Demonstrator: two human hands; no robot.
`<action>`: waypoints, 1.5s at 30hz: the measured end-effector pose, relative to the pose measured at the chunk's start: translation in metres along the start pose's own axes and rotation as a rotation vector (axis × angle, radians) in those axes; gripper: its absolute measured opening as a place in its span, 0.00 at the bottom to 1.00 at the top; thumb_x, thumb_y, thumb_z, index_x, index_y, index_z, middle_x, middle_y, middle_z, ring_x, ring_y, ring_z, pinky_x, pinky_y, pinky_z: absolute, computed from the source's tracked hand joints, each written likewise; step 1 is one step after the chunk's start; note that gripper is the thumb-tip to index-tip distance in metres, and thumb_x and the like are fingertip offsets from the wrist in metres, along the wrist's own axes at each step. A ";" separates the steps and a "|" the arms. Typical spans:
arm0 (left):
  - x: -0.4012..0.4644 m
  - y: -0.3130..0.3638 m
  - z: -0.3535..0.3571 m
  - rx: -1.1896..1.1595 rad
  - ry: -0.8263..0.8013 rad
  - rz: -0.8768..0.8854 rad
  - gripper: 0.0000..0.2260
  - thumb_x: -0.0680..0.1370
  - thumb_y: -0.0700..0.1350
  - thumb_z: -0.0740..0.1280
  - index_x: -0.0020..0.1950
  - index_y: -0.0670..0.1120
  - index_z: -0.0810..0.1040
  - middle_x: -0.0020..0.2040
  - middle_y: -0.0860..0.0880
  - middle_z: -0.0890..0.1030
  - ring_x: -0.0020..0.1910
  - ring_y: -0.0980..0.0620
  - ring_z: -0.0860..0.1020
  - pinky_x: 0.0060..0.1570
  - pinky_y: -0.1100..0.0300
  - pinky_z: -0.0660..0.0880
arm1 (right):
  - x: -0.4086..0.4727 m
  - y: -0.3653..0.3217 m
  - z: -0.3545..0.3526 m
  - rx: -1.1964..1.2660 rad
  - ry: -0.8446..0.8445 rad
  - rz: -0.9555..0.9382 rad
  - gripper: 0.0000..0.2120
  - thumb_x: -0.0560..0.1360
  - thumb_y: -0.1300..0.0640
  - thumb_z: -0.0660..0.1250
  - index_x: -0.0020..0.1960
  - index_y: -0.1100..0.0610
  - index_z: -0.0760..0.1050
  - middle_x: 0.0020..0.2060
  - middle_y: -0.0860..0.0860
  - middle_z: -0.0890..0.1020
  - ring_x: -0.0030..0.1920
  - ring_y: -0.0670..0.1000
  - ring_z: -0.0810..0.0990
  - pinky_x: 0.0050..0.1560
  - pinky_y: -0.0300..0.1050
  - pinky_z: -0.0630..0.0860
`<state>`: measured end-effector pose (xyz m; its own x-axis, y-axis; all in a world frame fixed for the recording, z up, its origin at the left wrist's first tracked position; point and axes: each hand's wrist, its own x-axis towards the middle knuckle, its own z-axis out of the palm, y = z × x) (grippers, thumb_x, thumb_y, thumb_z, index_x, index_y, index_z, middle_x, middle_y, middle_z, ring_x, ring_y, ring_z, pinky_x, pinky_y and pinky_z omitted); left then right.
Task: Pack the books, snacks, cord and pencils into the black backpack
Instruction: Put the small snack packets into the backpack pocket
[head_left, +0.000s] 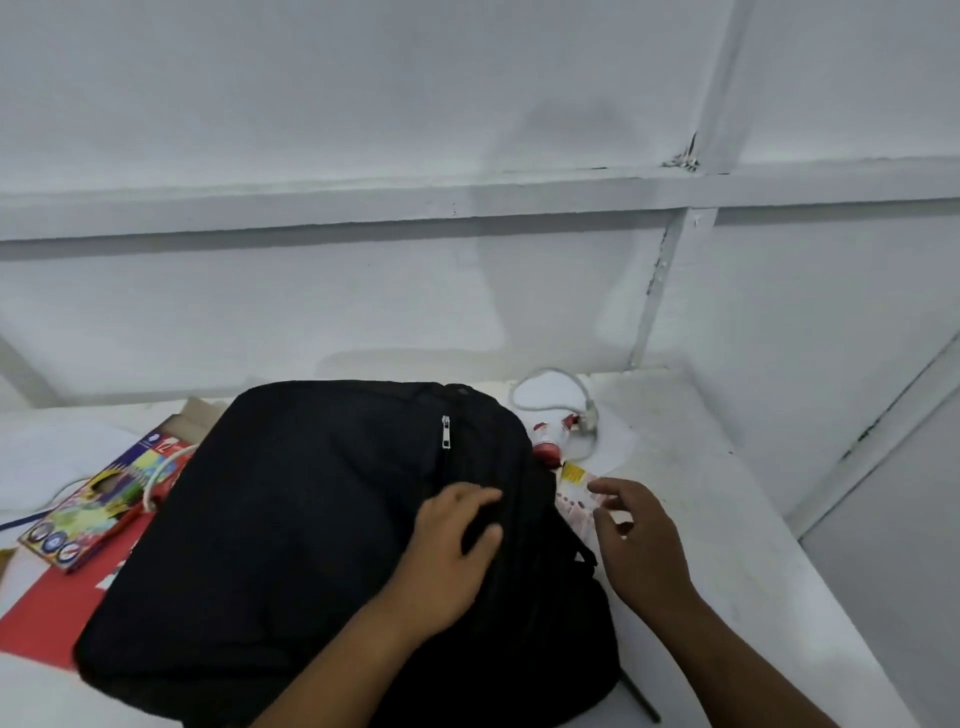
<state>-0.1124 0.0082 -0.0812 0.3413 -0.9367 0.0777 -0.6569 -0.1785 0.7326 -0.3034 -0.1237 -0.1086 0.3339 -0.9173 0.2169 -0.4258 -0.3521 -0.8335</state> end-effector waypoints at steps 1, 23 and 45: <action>-0.002 -0.009 0.014 0.166 -0.074 0.006 0.25 0.79 0.64 0.53 0.74 0.59 0.69 0.75 0.55 0.64 0.73 0.56 0.62 0.72 0.56 0.62 | 0.007 0.009 0.001 -0.061 -0.014 -0.023 0.14 0.76 0.63 0.70 0.58 0.48 0.76 0.57 0.46 0.79 0.59 0.47 0.77 0.59 0.40 0.76; -0.016 -0.024 0.051 0.454 0.538 -0.272 0.14 0.76 0.41 0.67 0.60 0.47 0.80 0.65 0.50 0.77 0.67 0.45 0.69 0.57 0.44 0.72 | 0.019 0.052 -0.011 0.239 0.022 0.049 0.31 0.66 0.70 0.78 0.60 0.51 0.69 0.57 0.48 0.70 0.58 0.52 0.77 0.46 0.30 0.79; -0.007 0.030 -0.107 -0.593 0.572 -0.311 0.19 0.73 0.31 0.72 0.55 0.51 0.76 0.40 0.49 0.84 0.36 0.49 0.78 0.39 0.52 0.74 | 0.001 -0.130 0.051 0.294 -0.683 -0.105 0.25 0.69 0.56 0.76 0.59 0.39 0.70 0.52 0.44 0.81 0.45 0.45 0.83 0.48 0.46 0.81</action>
<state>-0.0624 0.0416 0.0129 0.8353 -0.5492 0.0269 -0.0753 -0.0658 0.9950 -0.2047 -0.0694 -0.0259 0.8489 -0.5282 0.0185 -0.1529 -0.2790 -0.9480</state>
